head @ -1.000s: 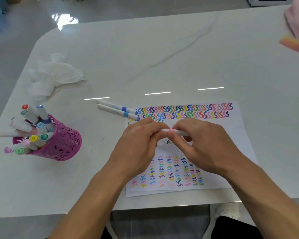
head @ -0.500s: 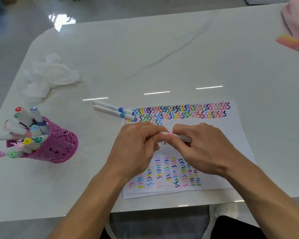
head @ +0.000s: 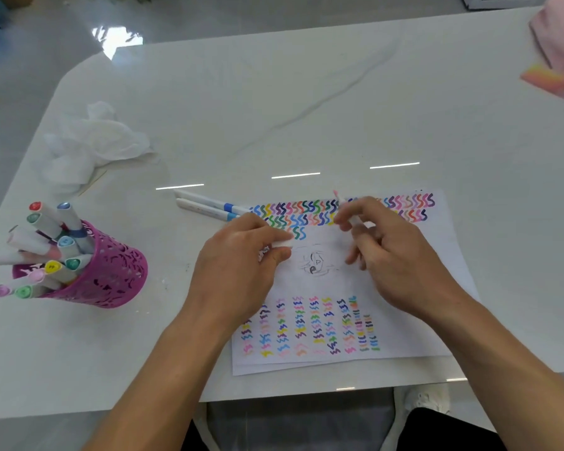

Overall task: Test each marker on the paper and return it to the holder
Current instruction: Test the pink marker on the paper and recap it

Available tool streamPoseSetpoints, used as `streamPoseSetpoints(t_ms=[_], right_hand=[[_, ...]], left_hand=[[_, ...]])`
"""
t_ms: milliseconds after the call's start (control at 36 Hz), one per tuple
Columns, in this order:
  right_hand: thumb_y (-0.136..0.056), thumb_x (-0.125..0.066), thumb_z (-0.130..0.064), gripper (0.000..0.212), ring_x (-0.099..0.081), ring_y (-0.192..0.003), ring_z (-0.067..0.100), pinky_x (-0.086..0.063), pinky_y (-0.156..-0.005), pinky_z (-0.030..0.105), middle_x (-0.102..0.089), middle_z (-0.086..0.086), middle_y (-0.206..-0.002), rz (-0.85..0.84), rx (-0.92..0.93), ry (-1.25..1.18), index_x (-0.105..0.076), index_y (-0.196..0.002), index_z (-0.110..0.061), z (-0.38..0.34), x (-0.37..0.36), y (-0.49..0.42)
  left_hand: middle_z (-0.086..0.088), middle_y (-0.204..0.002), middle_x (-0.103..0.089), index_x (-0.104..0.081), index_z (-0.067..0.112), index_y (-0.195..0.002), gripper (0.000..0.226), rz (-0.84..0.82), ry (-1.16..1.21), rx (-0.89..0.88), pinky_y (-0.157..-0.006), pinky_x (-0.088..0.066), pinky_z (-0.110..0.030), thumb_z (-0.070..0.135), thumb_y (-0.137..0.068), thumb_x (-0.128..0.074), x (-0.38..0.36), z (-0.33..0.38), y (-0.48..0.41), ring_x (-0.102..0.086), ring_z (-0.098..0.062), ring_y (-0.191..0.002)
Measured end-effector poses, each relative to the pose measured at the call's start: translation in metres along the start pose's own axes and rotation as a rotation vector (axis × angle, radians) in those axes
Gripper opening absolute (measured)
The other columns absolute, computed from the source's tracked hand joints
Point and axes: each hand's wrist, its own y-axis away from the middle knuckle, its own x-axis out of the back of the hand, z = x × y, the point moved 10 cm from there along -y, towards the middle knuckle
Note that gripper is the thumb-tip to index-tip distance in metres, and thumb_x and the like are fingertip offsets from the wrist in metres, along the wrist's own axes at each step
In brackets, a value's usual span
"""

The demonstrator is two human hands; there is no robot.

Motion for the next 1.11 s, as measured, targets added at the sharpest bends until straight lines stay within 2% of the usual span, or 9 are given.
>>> streamPoseSetpoints(t_ms=[111,222,333,472,556,611,722,972,1111], right_hand=[[-0.107,-0.044,-0.007,0.039,-0.076,-0.087,0.013,-0.062,-0.088,0.041,-0.074,-0.005,-0.106,0.041,-0.087,-0.258,-0.071,-0.105,-0.035,0.007,0.003,-0.003],[-0.098,-0.059,0.005,0.041,-0.075,-0.094,0.013,-0.062,-0.089,0.041,-0.076,-0.004,-0.102,0.07,-0.06,-0.31,-0.068,-0.118,-0.029,0.004,0.004,-0.005],[-0.084,-0.083,-0.019,0.03,-0.07,-0.079,0.017,-0.062,-0.077,0.048,-0.072,-0.001,-0.083,0.163,-0.052,-0.256,-0.068,-0.108,-0.028,0.006,0.007,-0.005],[-0.097,-0.066,-0.041,0.018,-0.061,-0.064,0.027,-0.052,-0.06,0.045,-0.065,0.005,-0.073,0.244,-0.063,-0.233,-0.066,-0.09,-0.024,0.009,0.006,-0.007],[-0.1,-0.059,-0.032,0.019,-0.059,-0.052,0.018,-0.045,-0.047,0.03,-0.067,0.005,-0.065,0.205,-0.048,-0.319,-0.066,-0.087,-0.02,0.009,-0.001,-0.011],[-0.101,-0.061,-0.017,0.012,-0.062,-0.049,0.023,-0.047,-0.043,0.03,-0.069,0.01,-0.064,0.155,-0.028,-0.405,-0.066,-0.09,-0.016,0.006,-0.008,-0.013],[-0.094,-0.069,-0.004,0.013,-0.067,-0.055,0.034,-0.057,-0.048,0.037,-0.072,0.013,-0.067,0.139,0.001,-0.46,-0.06,-0.097,-0.013,0.006,-0.016,-0.013],[-0.085,-0.077,-0.025,0.024,-0.068,-0.055,0.022,-0.048,-0.048,0.026,-0.071,0.011,-0.069,0.161,-0.051,-0.381,-0.055,-0.077,-0.023,0.021,-0.019,-0.014],[-0.087,-0.079,-0.027,0.027,-0.068,-0.056,0.023,-0.051,-0.049,0.031,-0.072,0.01,-0.07,0.163,-0.059,-0.376,-0.054,-0.077,-0.024,0.023,-0.019,-0.013]], left_hand=[[0.015,-0.099,-0.061,-0.077,0.031,-0.11,0.023,-0.011,-0.085,0.009,-0.081,-0.037,-0.019,0.031,-0.088,-0.075,-0.002,-0.008,0.0,-0.054,-0.009,-0.101],[0.015,-0.094,-0.059,-0.077,0.031,-0.109,0.023,-0.03,-0.116,0.004,-0.081,-0.041,-0.023,0.03,-0.086,-0.077,-0.006,-0.01,0.002,-0.054,-0.01,-0.1],[0.014,-0.098,-0.063,-0.077,0.031,-0.109,0.024,-0.047,-0.138,0.008,-0.082,-0.045,-0.026,0.033,-0.085,-0.076,-0.011,-0.011,0.004,-0.057,-0.011,-0.101],[0.015,-0.098,-0.063,-0.076,0.03,-0.11,0.025,-0.035,-0.156,0.014,-0.078,-0.04,-0.023,0.035,-0.085,-0.076,-0.011,-0.013,0.005,-0.057,-0.012,-0.099],[0.015,-0.101,-0.064,-0.075,0.03,-0.11,0.024,-0.036,-0.155,0.019,-0.078,-0.043,-0.026,0.036,-0.086,-0.075,-0.012,-0.013,0.005,-0.058,-0.012,-0.099],[0.015,-0.1,-0.064,-0.074,0.03,-0.109,0.023,-0.039,-0.162,0.019,-0.077,-0.042,-0.026,0.037,-0.087,-0.073,-0.013,-0.013,0.005,-0.058,-0.012,-0.098],[0.016,-0.101,-0.064,-0.074,0.032,-0.109,0.023,-0.041,-0.163,0.034,-0.076,-0.038,-0.023,0.038,-0.087,-0.073,-0.014,-0.015,0.004,-0.057,-0.011,-0.099],[0.017,-0.092,-0.059,-0.075,0.031,-0.105,0.021,-0.056,-0.133,0.04,-0.077,-0.045,-0.026,0.038,-0.086,-0.074,-0.016,-0.017,0.001,-0.058,-0.011,-0.094],[0.02,-0.086,-0.049,-0.074,0.032,-0.105,0.02,-0.061,-0.126,0.041,-0.078,-0.046,-0.027,0.037,-0.085,-0.075,-0.017,-0.017,0.0,-0.057,-0.011,-0.093]])
